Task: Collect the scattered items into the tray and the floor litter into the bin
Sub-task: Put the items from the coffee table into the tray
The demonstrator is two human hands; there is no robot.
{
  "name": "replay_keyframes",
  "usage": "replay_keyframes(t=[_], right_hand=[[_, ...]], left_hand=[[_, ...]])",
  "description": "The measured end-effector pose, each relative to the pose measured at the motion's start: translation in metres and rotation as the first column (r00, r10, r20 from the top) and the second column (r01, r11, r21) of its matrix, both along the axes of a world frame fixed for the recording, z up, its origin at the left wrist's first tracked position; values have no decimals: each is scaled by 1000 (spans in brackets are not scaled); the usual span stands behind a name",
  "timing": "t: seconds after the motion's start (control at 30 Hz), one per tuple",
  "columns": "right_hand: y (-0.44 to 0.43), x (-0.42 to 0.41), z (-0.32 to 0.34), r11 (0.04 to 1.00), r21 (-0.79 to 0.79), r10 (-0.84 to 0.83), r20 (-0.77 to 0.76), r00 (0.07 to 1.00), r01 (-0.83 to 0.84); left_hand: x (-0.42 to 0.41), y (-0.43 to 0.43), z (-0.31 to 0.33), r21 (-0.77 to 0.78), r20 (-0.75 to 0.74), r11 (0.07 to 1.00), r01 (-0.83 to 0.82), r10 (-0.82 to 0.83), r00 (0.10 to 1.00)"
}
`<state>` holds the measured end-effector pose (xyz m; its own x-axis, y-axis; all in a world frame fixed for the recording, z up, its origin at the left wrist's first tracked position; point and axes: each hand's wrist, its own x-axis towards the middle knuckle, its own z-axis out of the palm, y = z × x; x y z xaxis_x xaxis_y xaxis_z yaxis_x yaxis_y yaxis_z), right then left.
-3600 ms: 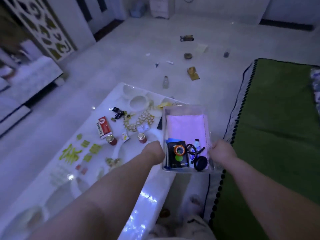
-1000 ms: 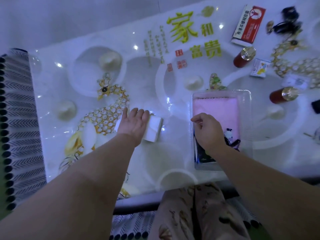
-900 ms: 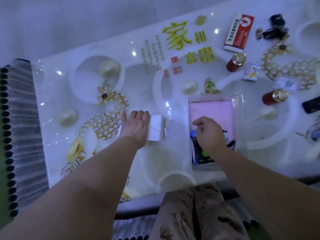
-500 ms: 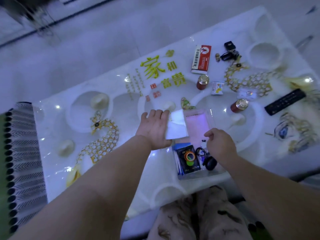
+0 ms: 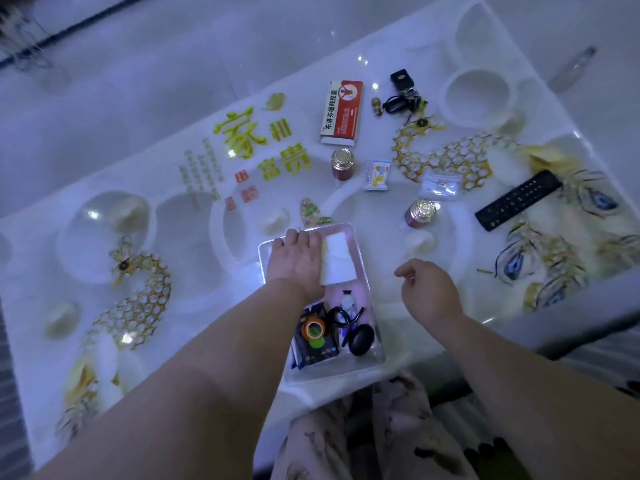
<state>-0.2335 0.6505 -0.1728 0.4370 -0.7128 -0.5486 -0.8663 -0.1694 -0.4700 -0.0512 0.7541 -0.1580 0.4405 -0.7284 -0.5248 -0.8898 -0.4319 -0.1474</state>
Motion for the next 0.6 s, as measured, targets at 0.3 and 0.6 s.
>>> replay_keyframes(t=[0.3,0.6], right_hand=[[-27,-13,-27,998,59,11,-3,1000,-11],[-49,-10,-20,995,97,-38,-10,999,38]], left_hand=[[-22,-17,-36,5,37,988,-155,155,987],[-12,-33,-8,-171,-119,984,-52,32,992]])
